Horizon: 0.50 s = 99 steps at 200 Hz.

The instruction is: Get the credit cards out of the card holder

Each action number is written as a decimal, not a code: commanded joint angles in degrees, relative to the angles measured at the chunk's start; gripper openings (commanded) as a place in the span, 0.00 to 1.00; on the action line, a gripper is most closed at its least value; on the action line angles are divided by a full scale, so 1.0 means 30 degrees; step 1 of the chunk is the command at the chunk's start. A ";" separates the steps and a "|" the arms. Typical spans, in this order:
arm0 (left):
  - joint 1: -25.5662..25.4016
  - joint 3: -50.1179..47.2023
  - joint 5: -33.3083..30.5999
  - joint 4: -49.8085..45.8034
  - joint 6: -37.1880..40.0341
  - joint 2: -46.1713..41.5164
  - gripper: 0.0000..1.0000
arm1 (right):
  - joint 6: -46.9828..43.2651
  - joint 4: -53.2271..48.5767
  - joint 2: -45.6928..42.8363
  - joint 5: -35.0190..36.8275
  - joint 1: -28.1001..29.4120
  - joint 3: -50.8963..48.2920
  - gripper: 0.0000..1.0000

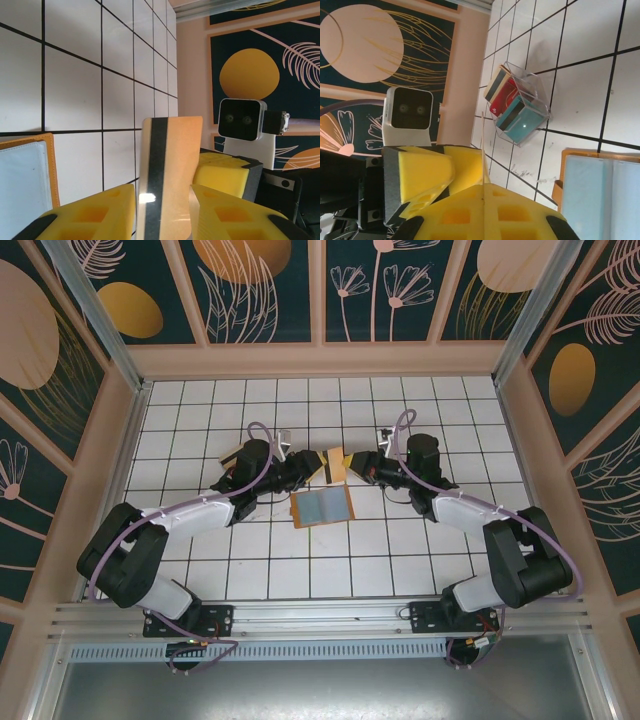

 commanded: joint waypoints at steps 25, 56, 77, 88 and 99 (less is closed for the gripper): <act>0.0097 -0.0075 0.0431 0.0816 -0.0272 0.0219 0.33 | 0.0393 0.1570 -0.0501 -0.0941 -0.0111 -0.0226 0.00; 0.0061 -0.0150 0.1092 0.2096 -0.0619 0.0267 0.27 | 0.0407 0.1742 -0.0350 -0.1347 -0.0052 -0.0167 0.00; 0.0063 -0.0090 0.1334 0.2429 -0.0704 0.0283 0.19 | 0.0365 0.1733 -0.0308 -0.1342 -0.0053 -0.0138 0.00; 0.0072 -0.0190 0.1341 0.2643 -0.0637 0.0155 0.14 | 0.0346 0.1735 -0.0264 -0.1386 -0.0052 -0.0124 0.00; 0.0066 -0.0257 0.1322 0.2751 -0.0594 0.0026 0.09 | 0.0310 0.1720 -0.0262 -0.1379 -0.0049 -0.0109 0.00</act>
